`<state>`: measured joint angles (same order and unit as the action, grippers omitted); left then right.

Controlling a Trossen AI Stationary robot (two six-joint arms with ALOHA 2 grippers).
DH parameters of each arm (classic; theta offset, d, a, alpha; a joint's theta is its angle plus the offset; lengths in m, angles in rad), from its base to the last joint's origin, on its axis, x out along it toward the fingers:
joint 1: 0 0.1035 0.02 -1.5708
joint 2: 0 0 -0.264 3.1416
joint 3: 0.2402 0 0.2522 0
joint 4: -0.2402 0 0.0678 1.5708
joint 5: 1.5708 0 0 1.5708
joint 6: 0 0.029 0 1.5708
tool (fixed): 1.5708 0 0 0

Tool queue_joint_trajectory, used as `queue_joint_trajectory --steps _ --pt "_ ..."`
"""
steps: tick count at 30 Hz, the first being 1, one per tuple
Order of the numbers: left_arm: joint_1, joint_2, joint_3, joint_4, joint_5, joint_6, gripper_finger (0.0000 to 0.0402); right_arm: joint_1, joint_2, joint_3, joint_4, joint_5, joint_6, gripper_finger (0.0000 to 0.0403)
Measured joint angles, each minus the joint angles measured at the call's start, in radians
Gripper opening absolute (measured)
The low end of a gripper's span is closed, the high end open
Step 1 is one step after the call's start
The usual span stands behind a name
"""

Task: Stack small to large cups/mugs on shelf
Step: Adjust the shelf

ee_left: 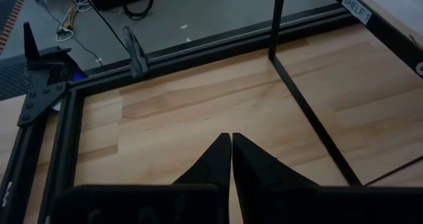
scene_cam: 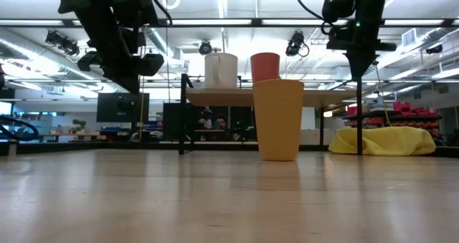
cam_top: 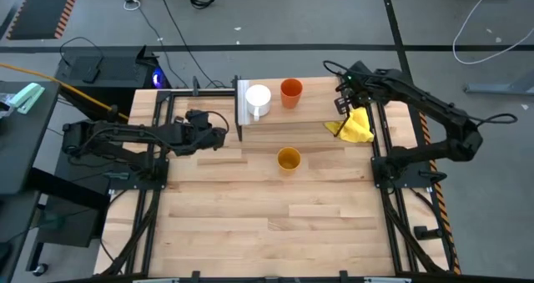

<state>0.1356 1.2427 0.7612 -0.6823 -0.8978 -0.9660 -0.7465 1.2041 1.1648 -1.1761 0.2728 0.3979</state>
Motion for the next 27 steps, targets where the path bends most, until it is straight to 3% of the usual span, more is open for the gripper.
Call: queue_joint_trajectory --steps 15,27 --pt "0.001 0.000 0.000 -0.014 0.000 -0.018 0.0023 0.023 0.135 0.000 0.037 -0.019 -0.005 0.0004" --pt "0.001 0.000 0.000 -0.014 0.000 -0.018 0.0013 0.077 0.116 0.000 0.045 -0.027 0.008 0.0004"
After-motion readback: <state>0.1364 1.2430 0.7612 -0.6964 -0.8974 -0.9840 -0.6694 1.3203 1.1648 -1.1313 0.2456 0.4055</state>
